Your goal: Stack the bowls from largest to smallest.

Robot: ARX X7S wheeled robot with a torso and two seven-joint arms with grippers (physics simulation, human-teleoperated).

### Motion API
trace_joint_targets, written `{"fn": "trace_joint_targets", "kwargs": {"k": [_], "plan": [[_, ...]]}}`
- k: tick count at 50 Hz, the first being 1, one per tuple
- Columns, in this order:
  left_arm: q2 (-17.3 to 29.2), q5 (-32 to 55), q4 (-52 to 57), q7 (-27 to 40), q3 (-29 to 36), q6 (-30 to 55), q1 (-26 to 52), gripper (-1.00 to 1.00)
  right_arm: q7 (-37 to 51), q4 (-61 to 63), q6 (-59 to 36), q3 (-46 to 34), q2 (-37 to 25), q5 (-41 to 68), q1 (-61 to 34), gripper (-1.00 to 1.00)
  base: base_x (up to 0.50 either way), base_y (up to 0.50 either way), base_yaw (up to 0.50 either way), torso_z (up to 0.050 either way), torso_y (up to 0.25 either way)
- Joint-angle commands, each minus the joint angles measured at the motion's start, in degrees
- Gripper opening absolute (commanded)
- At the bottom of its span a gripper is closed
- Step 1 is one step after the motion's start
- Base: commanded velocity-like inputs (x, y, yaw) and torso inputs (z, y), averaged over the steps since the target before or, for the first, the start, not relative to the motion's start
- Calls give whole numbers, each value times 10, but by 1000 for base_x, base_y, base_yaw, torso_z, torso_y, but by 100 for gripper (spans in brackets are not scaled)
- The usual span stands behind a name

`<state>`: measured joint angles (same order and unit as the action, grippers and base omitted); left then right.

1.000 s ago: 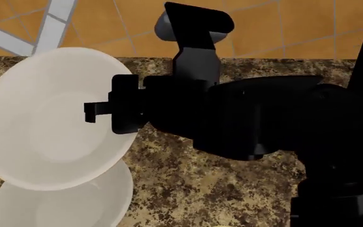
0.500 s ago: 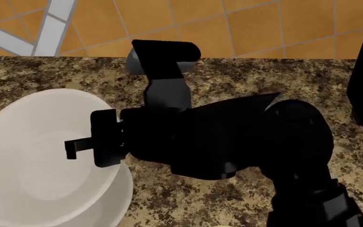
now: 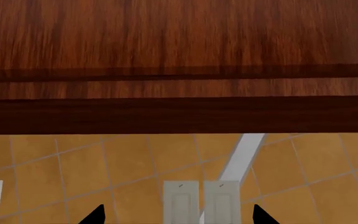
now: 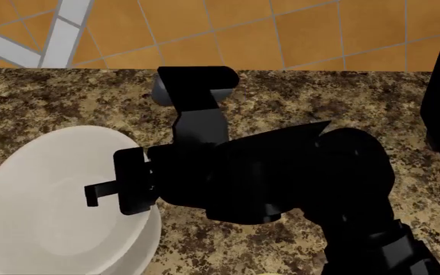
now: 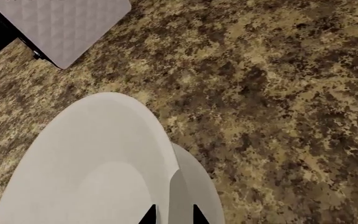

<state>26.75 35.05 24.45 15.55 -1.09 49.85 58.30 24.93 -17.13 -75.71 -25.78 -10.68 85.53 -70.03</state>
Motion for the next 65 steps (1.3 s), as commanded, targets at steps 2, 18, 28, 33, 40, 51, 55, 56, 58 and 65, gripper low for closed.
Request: {"fn": "trace_joint_targets", "kwargs": {"k": [2, 18, 28, 33, 40, 51, 55, 56, 58, 65], "plan": [[-11, -9, -24, -14, -15, -12, 2, 100, -51, -6, 16, -1, 6, -31, 1, -100, 0, 0, 0, 0, 0], [-9, -9, -26, -14, -17, -18, -6, 100, -87, -25, 36, -32, 9, -58, 7, -100, 1, 0, 0, 0, 0], [-7, -8, -27, -14, -17, -20, -11, 100, -95, -29, 41, -43, 10, -63, 9, -100, 0, 1, 2, 0, 0], [-7, -10, -27, -13, -15, -21, -10, 100, -97, -23, 41, -44, 7, -59, 8, 100, 0, 1, 2, 0, 0], [-8, -9, -27, -12, -13, -21, -8, 100, -98, -16, 39, -47, 6, -53, 9, 100, 0, 0, 0, 0, 0], [-5, -5, -23, -10, -15, -19, -10, 100, -93, -10, 36, -49, 4, -44, 7, 100, 0, 0, 0, 0, 0], [-4, -4, -21, -8, -16, -18, -9, 100, -81, -9, 32, -41, 1, -33, -4, 100, 0, 0, 0, 0, 0], [-4, -4, -20, -8, -16, -17, -9, 100, -75, -6, 29, -38, -1, -27, -7, 100, 0, 0, 0, 0, 0], [-4, -4, -21, -9, -16, -19, -9, 100, -56, 3, 22, -28, -6, -10, -12, 100, 0, 0, 0, 0, 0], [-6, -3, -23, -8, -13, -19, -5, 100, -4, 31, 5, -2, -25, 38, -17, 100, 0, 0, 0, 0, 0]]}}
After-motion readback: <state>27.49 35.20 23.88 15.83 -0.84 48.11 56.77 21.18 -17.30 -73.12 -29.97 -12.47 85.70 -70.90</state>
